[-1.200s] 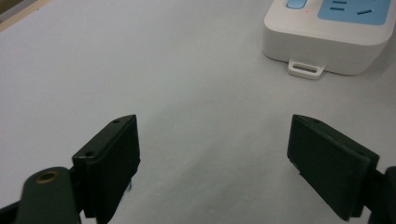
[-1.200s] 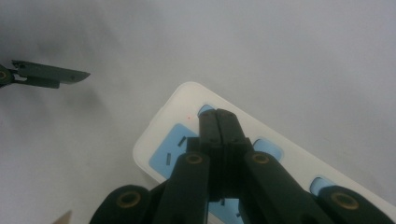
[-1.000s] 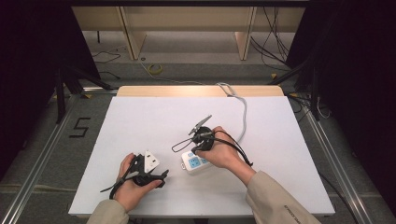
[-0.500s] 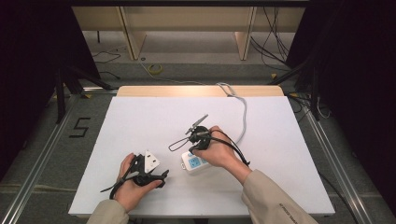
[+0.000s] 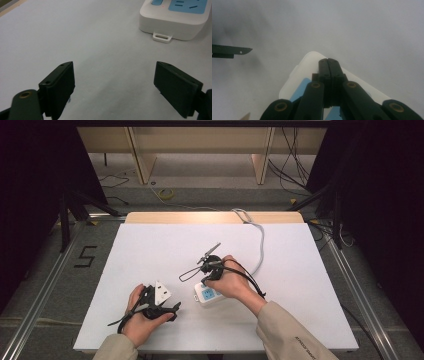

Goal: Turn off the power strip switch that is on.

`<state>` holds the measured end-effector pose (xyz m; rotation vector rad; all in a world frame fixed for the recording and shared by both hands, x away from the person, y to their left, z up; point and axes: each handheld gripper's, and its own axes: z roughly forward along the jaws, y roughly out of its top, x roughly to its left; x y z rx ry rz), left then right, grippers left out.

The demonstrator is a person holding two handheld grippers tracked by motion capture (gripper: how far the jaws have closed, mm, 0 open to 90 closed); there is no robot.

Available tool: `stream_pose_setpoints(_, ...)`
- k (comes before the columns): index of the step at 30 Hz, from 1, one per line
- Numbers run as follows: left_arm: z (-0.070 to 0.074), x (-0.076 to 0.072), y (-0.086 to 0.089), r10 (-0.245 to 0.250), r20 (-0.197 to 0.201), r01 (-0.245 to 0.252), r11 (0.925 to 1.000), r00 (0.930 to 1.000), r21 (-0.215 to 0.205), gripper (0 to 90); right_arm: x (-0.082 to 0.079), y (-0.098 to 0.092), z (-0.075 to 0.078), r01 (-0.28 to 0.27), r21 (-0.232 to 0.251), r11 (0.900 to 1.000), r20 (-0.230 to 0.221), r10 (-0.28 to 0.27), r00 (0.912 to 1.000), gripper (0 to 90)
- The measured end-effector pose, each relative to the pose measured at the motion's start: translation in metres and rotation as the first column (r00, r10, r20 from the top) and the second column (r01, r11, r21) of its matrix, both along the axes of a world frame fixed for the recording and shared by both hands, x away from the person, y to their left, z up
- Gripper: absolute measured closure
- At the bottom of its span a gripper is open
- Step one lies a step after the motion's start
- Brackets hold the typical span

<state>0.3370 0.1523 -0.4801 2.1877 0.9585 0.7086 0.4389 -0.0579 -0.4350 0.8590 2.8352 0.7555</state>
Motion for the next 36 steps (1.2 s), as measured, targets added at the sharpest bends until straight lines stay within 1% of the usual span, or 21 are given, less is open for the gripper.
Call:
stream_pose_setpoints(13, 0.0001, 0.0, 0.0001, 0.001, 0.001, -0.001, 1.0, 1.0, -0.001, 16.8, 0.0007, 0.006, -0.0008, -0.004, -0.009, 1.0, -0.007, 0.004, 1.0, 90.0)
stream_pose_setpoints(19, 0.0002, 0.0, 0.0001, 0.0, 0.002, 0.0, 1.0, 1.0, -0.001, 16.9, 0.0018, 0.008, -0.0017, -0.002, -0.024, 1.0, -0.001, 0.002, 1.0, 90.0)
stream_pose_setpoints(21, 0.0002, 0.0001, 0.0002, 0.0, 0.002, 0.0, 1.0, 1.0, -0.001, 16.8, 0.002, 0.0083, -0.002, -0.003, -0.023, 1.0, -0.001, 0.003, 1.0, 90.0)
stream_pose_setpoints(32, 0.0004, 0.0003, 0.0005, -0.002, 0.003, 0.002, 1.0, 1.0, 0.002, 16.8, 0.0035, 0.0092, -0.0047, 0.0, -0.042, 0.999, -0.009, 0.0, 1.0, 90.0)
stream_pose_setpoints(36, 0.0004, 0.0002, 0.0006, -0.003, 0.003, 0.003, 1.0, 1.0, 0.002, 16.8, 0.0036, 0.0099, -0.0048, 0.001, -0.039, 0.999, -0.013, -0.002, 0.9999, 90.0)
